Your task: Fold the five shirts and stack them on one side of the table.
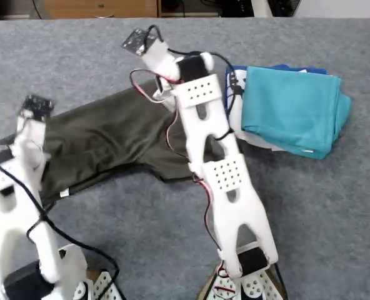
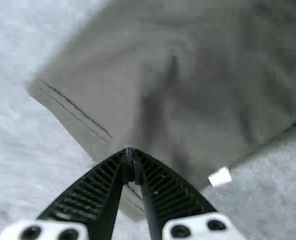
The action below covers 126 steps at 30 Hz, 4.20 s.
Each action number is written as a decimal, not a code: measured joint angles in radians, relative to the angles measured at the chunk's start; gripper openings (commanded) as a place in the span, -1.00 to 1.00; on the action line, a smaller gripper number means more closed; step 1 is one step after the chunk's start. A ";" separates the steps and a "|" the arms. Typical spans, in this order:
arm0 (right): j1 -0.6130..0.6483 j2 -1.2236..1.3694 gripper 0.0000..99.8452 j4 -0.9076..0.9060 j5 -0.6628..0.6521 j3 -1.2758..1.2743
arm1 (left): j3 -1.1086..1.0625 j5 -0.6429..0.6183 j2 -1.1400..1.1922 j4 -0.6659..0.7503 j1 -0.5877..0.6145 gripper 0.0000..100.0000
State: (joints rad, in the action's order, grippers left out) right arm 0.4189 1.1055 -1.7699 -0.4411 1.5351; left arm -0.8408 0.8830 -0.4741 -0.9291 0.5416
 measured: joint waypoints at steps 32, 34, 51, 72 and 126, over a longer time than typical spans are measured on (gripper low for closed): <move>-0.075 -0.465 -1.00 0.368 0.002 -1.301 | -0.041 0.377 0.183 -0.008 0.275 -0.96; -0.061 -0.465 -1.00 0.336 -0.002 -1.286 | -0.038 0.377 0.183 -0.008 0.275 -0.96; 0.054 -0.583 -1.00 0.009 -0.256 -1.048 | 0.290 0.265 0.183 -0.423 0.153 -0.96; 0.163 -0.979 -0.65 0.494 -0.592 -1.938 | 0.051 0.253 -0.163 -0.407 0.216 -0.96; 0.095 -0.230 -1.00 0.006 -0.707 -0.497 | 0.049 0.276 -0.163 -0.407 0.229 -0.96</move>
State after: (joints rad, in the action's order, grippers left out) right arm 0.5140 0.8753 -1.7637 -1.1485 1.0380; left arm -0.7917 1.1592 -0.6368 -1.3357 0.7702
